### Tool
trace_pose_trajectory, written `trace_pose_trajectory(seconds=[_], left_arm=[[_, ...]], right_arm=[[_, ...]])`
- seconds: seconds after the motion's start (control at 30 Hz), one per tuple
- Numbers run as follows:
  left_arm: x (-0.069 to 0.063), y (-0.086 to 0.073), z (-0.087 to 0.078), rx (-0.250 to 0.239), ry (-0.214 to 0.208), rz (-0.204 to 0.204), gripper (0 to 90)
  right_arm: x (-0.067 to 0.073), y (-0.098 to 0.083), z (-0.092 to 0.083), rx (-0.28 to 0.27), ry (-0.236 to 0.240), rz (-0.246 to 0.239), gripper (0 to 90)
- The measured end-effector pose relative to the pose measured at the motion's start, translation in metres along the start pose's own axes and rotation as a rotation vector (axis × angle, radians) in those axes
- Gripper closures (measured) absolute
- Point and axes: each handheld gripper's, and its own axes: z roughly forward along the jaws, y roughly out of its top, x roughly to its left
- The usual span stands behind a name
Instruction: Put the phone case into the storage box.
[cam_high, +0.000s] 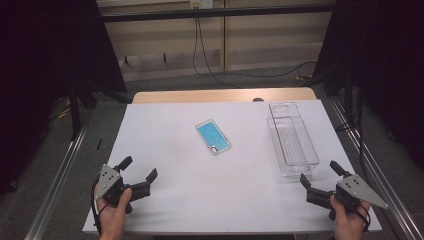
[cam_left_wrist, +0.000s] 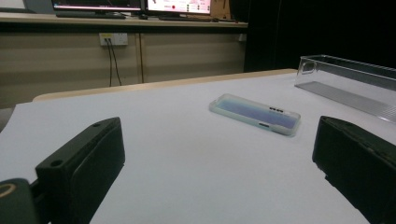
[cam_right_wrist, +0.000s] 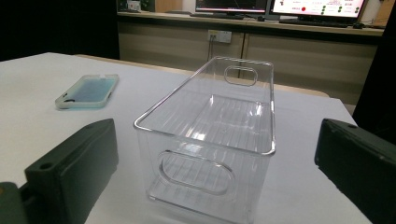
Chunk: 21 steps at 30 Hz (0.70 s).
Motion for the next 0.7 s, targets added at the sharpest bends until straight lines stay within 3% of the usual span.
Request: trace_pose_trajectory(seconds=[0.1,0.2,0.27,0.3,0.5,0.6,0.7], left_arm=[[-0.001,0.0,0.002,0.008,-0.013,0.001,2.2],[-0.003,-0.003,0.004,0.016,-0.022,-0.033,2.1],[-0.004,-0.003,0.004,0.022,-0.02,-0.021,2.2],[-0.005,-0.002,0.005,0.024,-0.017,0.008,2.1],[-0.008,0.001,0.011,0.011,-0.035,-0.009,3.2],[-0.011,0.002,0.017,0.031,-0.046,0.035,3.2],[-0.016,0.002,0.021,0.043,-0.079,0.053,3.3]], right_arm=[[-0.001,-0.001,-0.001,0.003,0.002,0.004,0.0],[-0.002,-0.001,-0.001,0.003,-0.001,0.009,0.0],[-0.002,-0.001,-0.001,0.01,-0.006,0.01,0.0],[-0.002,-0.001,-0.001,0.014,-0.007,0.013,0.0],[-0.002,-0.001,-0.001,0.014,-0.008,0.013,0.0],[-0.002,-0.001,0.0,0.016,-0.011,0.013,0.0],[-0.001,-0.001,-0.001,0.018,-0.009,0.008,0.0]])
